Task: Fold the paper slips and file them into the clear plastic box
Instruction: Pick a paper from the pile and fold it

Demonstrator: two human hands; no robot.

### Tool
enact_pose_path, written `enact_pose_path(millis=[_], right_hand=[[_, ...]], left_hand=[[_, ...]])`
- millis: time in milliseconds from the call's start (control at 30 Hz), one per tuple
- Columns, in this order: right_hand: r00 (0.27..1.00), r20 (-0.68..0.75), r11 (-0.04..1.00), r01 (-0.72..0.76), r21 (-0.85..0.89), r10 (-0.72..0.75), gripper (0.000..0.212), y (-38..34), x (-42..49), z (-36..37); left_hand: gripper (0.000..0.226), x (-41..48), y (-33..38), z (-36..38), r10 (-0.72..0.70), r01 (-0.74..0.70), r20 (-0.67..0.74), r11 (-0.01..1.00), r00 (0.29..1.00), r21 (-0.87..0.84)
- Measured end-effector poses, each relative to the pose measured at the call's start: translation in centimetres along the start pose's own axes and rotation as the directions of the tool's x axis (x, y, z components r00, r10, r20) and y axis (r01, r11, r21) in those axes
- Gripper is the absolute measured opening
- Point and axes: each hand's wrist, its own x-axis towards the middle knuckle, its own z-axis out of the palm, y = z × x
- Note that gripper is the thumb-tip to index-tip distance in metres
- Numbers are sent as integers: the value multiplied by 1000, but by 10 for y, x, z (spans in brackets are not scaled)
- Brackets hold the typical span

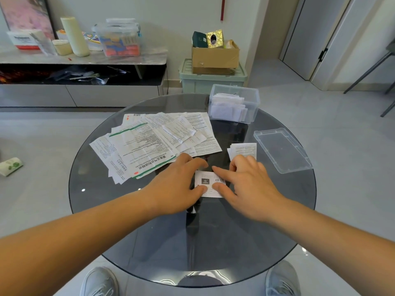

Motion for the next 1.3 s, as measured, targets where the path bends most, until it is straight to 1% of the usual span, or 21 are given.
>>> enact_pose_path(millis=[133, 233, 333, 433, 533, 600, 667, 700, 800, 867, 933, 1000, 1067, 1167, 1200, 1300], right_hand=[[999, -14, 996, 36, -83, -37, 57, -2, -2, 3], [999, -9, 995, 42, -93, -43, 67, -4, -4, 2], [998, 9, 998, 64, 15, -64, 54, -3, -4, -4], [981, -85, 978, 183, 100, -174, 33, -1, -11, -9], [964, -29, 959, 265, 105, -263, 36, -2, -19, -3], [963, -18, 956, 270, 113, -270, 41, -2, -19, -3], [965, -9, 958, 263, 119, -264, 44, -1, -15, -5], [964, -20, 956, 267, 123, -266, 41, -1, -14, -6], [961, -62, 949, 276, 149, -270, 22, 1, -8, -4], [970, -64, 949, 242, 201, -233, 17, 1, -4, -3], [988, -54, 939, 153, 308, -144, 16, 3, 1, -4], [997, -14, 914, 70, 398, -71, 20, 5, 5, -6], [999, 28, 885, 16, 465, -33, 28, 7, 8, -9], [997, 69, 874, -9, 487, -28, 35, 7, 12, -14], [996, 80, 880, -14, 476, -27, 33, 6, 13, -16], [995, 105, 868, -50, 495, -2, 18, 4, 17, -21]], left_hand=[[40, -1, 0, -8, 19, -17, 54, 999, 998, -39], [39, -2, -2, -13, 16, -16, 99, 1000, 995, 7], [40, -3, -2, -14, 51, -63, 118, 993, 992, 100], [37, -5, -2, -12, 103, -122, 120, 979, 987, 166], [34, -6, -2, -13, 128, -146, 93, 965, 987, 218], [36, -5, -1, -14, 110, -130, 93, 959, 990, 253], [38, -3, 2, -15, 65, -87, 97, 966, 993, 243], [40, -1, 4, -15, 43, -63, 98, 974, 994, 218], [50, 10, 8, -17, -23, 3, 115, 986, 993, 168], [53, 18, 11, -20, -68, 43, 152, 986, 986, 161], [57, 24, 16, -23, -130, 103, 204, 985, 970, 139], [58, 29, 21, -27, -192, 160, 254, 977, 948, 140], [52, 35, 25, -29, -217, 177, 294, 972, 931, 156], [49, 38, 26, -30, -222, 177, 331, 971, 917, 161], [49, 38, 26, -29, -212, 170, 329, 974, 920, 153], [47, 36, 24, -28, -154, 126, 277, 985, 948, 115]])
